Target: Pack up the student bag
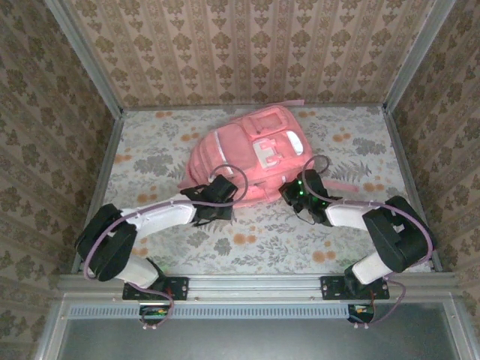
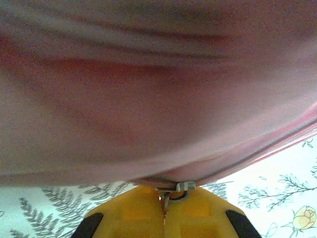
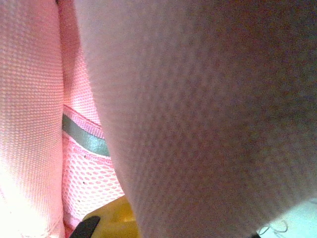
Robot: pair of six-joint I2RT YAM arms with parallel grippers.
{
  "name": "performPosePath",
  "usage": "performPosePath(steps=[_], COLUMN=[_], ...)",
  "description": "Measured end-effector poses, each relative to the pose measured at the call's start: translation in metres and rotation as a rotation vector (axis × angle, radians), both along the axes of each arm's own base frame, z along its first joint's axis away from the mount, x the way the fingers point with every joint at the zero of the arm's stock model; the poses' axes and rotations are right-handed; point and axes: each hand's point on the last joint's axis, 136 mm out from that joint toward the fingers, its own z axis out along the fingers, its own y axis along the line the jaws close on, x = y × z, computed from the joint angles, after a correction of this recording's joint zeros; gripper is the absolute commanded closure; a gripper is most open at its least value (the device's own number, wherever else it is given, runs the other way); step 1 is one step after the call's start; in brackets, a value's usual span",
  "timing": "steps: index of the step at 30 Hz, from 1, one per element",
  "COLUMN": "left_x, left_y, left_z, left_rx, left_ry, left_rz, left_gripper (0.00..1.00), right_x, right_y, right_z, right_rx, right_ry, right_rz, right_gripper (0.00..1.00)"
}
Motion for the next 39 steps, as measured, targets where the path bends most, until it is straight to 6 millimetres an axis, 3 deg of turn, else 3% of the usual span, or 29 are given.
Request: performPosePath(steps=[8,9,12,15,17,20,23,25,33,39], left_x=[0.003,0.003,0.002,-0.003,-0.008,-0.017,-0.028,-0.033,-0.046,-0.052], left_y=[0.013,0.012,0.006,-0.001,-0.011,-0.029,-0.048,-0.062,-0.108,-0.125], left_z=[0.008,0.009,0.01,0.011,0.014,0.019,0.024,0.029,0.051,0.064], left_rx=[-0.03,-0.038,-0.058,-0.058,-0.061,-0.073,-0.086,-0.094,-0.133,-0.156], left_ry=[-0.013,-0.011,-0.006,-0.006,-0.007,-0.007,-0.007,-0.011,-0.026,-0.039], left_rz=[0.027,0.021,0.001,-0.033,-0.067,-0.133,-0.208,-0.254,-0.385,-0.434], left_gripper=[1.0,1.0,1.0,1.0,1.0,1.0,1.0,1.0,1.0,1.0], right_x=[0.021,0.025,0.034,0.038,0.032,0.017,-0.005,-0.021,-0.085,-0.091], right_y=[-0.025,-0.026,-0.028,-0.036,-0.043,-0.052,-0.052,-0.05,-0.019,-0.001], right_z=[0.002,0.003,0.007,0.017,0.024,0.05,0.086,0.094,0.043,0.053], right_rx=[-0.101,-0.121,-0.189,-0.281,-0.348,-0.421,-0.376,-0.304,-0.028,0.118], right_ry=[0.041,0.045,0.051,0.044,0.04,0.005,-0.094,-0.128,0.014,-0.022], right_rz=[-0.003,0.009,0.065,0.096,0.096,0.086,0.078,0.076,0.113,0.094], right_gripper=[1.0,0.96,0.67,0.52,0.49,0.51,0.53,0.52,0.44,0.44])
